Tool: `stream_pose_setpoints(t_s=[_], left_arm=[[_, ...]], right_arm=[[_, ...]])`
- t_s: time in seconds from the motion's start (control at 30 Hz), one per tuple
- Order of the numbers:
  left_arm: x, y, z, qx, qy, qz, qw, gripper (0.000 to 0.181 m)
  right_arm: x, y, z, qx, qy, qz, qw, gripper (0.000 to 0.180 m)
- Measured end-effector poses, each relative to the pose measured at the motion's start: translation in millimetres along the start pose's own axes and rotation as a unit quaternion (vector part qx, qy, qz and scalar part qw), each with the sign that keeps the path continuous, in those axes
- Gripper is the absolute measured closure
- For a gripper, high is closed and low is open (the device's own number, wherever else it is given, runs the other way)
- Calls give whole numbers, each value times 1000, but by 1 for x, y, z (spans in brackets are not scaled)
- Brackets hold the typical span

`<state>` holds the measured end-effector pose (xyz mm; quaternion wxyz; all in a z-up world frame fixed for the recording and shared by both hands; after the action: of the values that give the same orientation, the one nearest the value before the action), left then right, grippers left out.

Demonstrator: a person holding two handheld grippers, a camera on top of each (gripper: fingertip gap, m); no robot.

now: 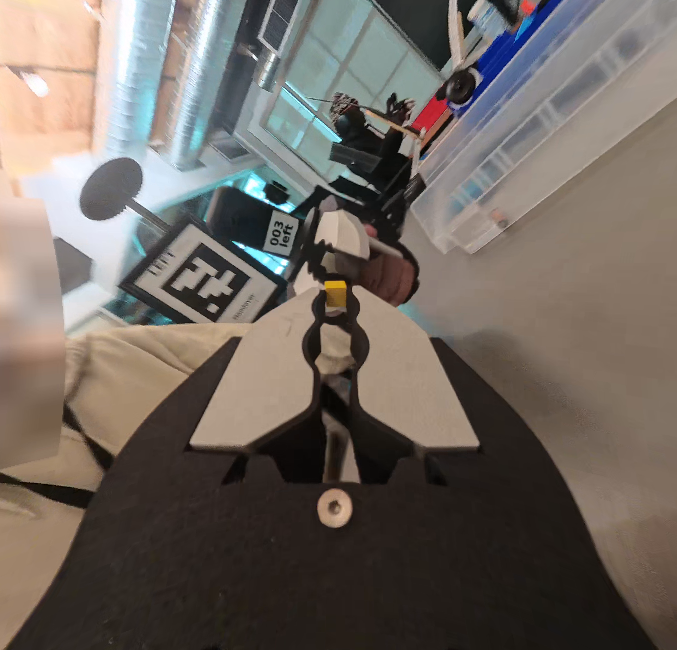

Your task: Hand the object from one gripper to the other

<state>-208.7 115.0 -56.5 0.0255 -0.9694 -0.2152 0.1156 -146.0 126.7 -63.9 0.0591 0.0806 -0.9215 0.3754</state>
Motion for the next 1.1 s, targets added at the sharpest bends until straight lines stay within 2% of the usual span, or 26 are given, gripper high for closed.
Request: stream_pose_setpoints(t_s=[0.1, 0.2, 0.57, 0.63, 0.7, 0.9, 1.0, 1.1], left_arm=[[-2, 2, 4, 51, -27, -16, 998, 169], [-1, 6, 5, 72, -40, -14, 997, 167], [5, 12, 6, 80, -44, -13, 996, 162], [5, 11, 6, 82, -47, -18, 995, 170], [5, 10, 7, 84, -48, -22, 995, 171], [6, 10, 9, 70, -60, -10, 996, 171], [4, 8, 7, 67, -54, -14, 996, 171], [1, 1, 3, 24, -41, -16, 999, 171]], right_arm=[[5, 5, 6, 85, 6, -26, 996, 169], [9, 4, 10, 132, 10, -54, 990, 169], [13, 8, 13, 170, 23, -77, 982, 170], [14, 9, 15, 170, 22, -77, 982, 170], [14, 10, 15, 173, 25, -78, 981, 169], [13, 11, 17, 160, 20, -75, 984, 169], [9, 17, 14, 108, 20, -37, 993, 153], [-2, 21, 1, 20, 34, 15, 999, 142]])
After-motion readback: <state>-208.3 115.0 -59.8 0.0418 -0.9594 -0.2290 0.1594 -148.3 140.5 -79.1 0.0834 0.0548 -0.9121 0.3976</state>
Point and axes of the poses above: each gripper's, where its closed fingertips meet, x out along the fingers, z out of its underside, y = z × x across the jaws, the point moved 3 cm from there along -x, back along the fingers, and after that the axes turned 9 degrees about -x, right-handed, at the moved point
